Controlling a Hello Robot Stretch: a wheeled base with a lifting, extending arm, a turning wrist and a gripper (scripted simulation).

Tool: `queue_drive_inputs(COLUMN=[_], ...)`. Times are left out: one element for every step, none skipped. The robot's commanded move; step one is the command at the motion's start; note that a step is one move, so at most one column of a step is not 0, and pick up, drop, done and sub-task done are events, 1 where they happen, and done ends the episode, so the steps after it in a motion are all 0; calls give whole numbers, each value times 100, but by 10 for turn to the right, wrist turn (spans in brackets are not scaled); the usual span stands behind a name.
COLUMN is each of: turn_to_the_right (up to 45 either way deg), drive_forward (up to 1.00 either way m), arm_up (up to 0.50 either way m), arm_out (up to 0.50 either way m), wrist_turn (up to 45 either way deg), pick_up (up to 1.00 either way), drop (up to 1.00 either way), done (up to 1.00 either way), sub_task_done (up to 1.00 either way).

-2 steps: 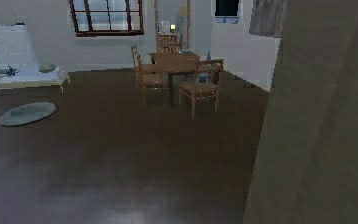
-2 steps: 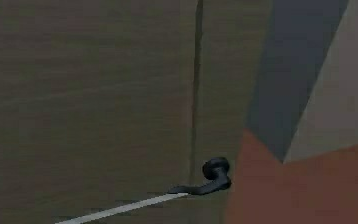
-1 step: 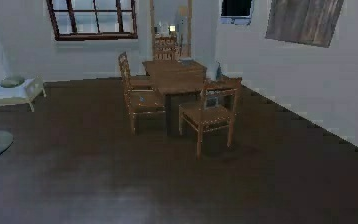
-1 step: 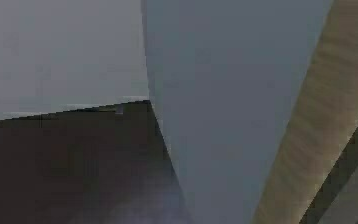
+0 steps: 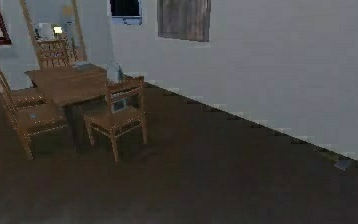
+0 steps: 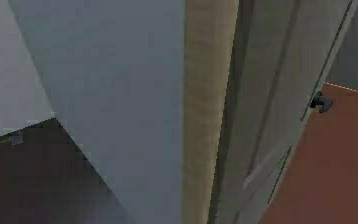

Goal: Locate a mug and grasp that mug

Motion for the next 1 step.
queue_drive_inputs(turn_to_the_right=[0], drive_forward=[100], arm_up=[0], arm_out=[0], wrist_turn=[0], pick_up=[0], drop=[0], done=[0], sub_task_done=[0])
